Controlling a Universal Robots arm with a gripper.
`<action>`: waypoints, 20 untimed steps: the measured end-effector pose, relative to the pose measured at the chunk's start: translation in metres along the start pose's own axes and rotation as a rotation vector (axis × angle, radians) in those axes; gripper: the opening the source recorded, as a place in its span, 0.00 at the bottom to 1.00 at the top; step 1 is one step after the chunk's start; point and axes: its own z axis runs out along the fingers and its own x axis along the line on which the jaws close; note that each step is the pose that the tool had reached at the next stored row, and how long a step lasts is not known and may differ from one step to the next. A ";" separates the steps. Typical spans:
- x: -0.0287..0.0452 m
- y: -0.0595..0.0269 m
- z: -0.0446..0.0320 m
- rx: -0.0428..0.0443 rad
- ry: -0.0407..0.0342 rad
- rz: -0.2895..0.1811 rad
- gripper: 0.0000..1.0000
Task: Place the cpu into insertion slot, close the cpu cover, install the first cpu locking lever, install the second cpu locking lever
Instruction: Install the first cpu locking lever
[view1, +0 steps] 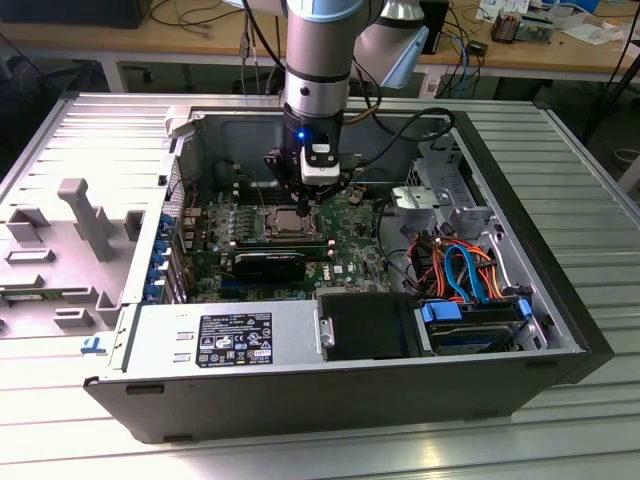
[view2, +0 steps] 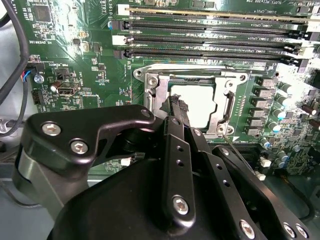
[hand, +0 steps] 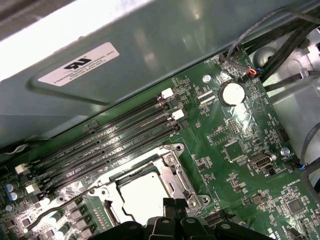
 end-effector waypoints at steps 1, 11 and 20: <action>0.0000 0.0000 0.0000 0.0000 -0.0001 -0.001 0.11; 0.0000 0.0000 0.0000 0.0002 -0.0012 -0.017 0.11; 0.0000 0.0000 0.0000 0.0003 -0.0020 -0.030 0.11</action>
